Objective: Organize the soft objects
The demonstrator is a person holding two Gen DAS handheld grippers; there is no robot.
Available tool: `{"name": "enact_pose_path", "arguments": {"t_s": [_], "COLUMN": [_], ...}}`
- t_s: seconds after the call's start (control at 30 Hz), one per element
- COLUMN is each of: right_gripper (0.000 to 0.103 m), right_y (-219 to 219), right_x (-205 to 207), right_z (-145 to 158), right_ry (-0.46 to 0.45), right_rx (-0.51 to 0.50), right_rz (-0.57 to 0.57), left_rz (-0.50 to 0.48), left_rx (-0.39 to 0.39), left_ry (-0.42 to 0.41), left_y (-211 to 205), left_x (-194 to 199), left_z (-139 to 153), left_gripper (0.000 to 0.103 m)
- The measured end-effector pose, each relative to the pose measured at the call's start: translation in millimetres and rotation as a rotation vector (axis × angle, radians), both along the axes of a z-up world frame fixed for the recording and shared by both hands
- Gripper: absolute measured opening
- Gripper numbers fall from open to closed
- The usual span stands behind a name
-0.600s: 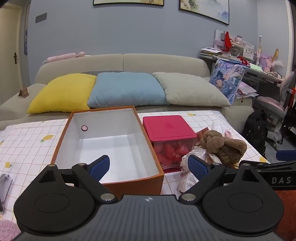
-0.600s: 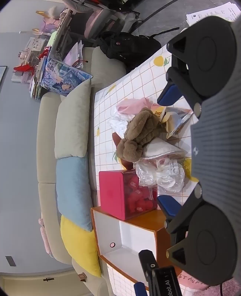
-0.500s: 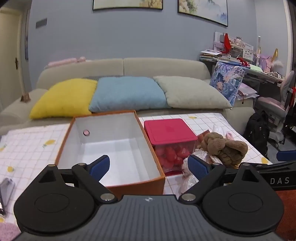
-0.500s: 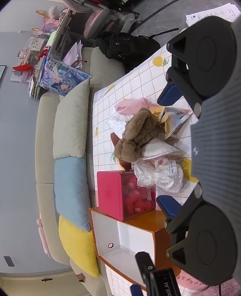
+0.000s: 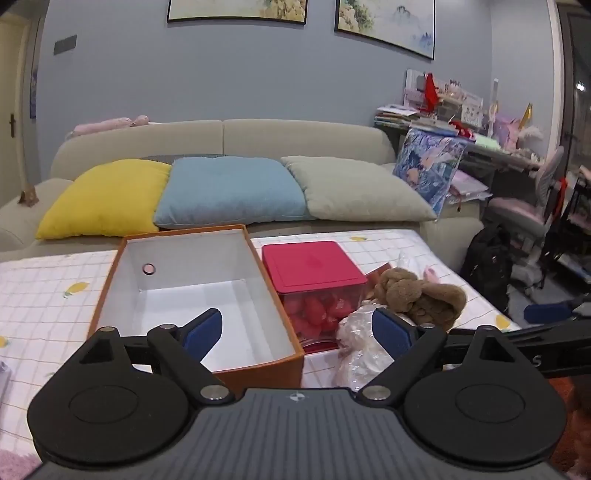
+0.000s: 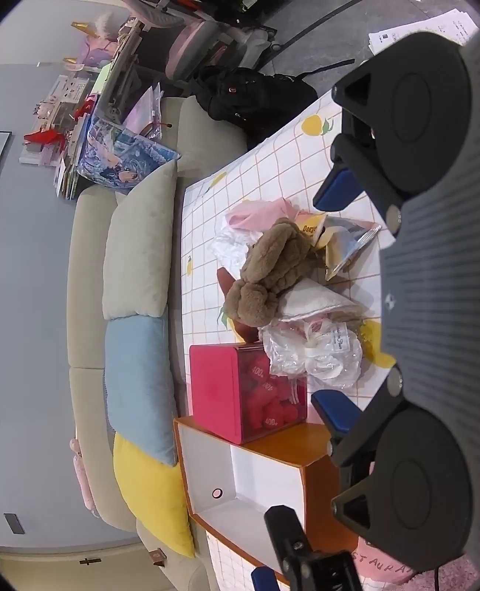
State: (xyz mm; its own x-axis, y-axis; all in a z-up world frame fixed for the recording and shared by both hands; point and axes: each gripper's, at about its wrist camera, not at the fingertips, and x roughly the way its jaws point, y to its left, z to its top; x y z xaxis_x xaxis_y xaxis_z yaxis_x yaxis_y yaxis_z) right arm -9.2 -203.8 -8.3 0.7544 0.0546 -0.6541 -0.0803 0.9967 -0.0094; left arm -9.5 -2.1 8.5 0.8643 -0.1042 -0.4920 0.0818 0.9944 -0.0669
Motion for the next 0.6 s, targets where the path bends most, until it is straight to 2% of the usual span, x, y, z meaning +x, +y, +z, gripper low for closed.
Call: {"name": "enact_pose_path", "arguments": {"t_s": [0.6], "right_gripper": [0.100], "right_y": [4.8], "right_x": [-0.9], "right_z": [-0.5], "right_ry": [0.007], "right_rx": [-0.033], "right_rz": [-0.002], "left_rz": [0.018], "left_rx": [-0.009], "left_ry": [0.026], "left_y": [4.3], "left_x": [2.0], "left_z": [-4.5], "left_gripper": [0.103]}}
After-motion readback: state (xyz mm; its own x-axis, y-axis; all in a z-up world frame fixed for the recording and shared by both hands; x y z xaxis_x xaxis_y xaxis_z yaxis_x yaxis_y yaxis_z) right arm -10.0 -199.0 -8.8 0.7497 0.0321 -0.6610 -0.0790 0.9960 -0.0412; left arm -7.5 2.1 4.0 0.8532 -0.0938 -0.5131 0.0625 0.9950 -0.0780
